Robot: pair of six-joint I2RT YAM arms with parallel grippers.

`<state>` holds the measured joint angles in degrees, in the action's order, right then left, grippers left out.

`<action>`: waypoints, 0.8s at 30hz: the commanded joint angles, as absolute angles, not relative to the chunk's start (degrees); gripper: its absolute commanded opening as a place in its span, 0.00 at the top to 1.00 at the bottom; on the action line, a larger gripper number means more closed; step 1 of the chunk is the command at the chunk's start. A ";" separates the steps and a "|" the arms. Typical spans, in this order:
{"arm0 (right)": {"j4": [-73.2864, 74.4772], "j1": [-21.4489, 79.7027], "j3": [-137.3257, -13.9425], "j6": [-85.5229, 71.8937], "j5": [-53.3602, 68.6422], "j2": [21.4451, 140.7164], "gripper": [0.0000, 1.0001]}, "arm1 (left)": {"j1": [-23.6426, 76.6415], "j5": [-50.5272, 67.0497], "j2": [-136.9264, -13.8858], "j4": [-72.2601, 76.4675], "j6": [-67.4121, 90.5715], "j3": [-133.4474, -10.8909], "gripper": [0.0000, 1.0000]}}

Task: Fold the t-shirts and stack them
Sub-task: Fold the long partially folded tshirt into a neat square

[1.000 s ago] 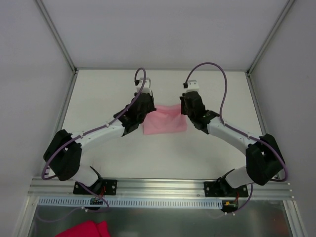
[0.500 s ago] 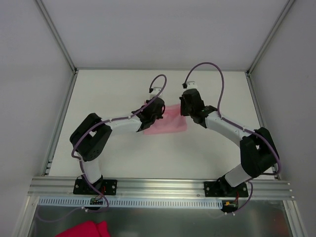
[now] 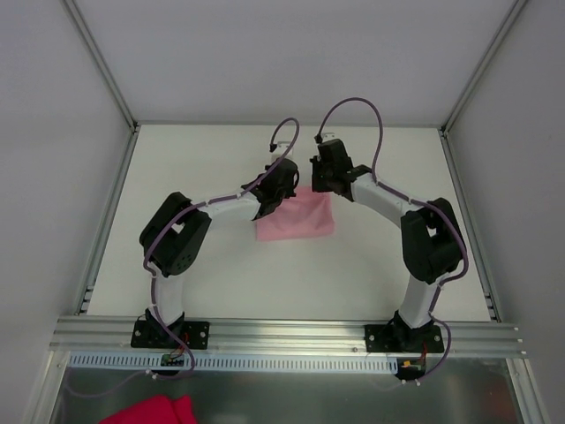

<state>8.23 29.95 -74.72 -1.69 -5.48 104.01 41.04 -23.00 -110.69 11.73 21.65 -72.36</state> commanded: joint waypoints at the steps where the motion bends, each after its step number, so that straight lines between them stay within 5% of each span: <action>1: 10.28 28.74 -79.97 -1.32 -2.81 106.25 0.99 | 39.55 -21.36 -112.75 11.07 21.01 -75.75 1.00; 11: 14.50 26.37 -90.97 3.33 -3.25 113.56 0.99 | 35.87 -15.66 -118.30 6.69 22.94 -82.52 1.00; 24: 11.86 28.48 -79.28 2.90 -2.73 97.65 0.99 | 32.17 -6.51 -117.88 3.77 26.80 -83.78 1.00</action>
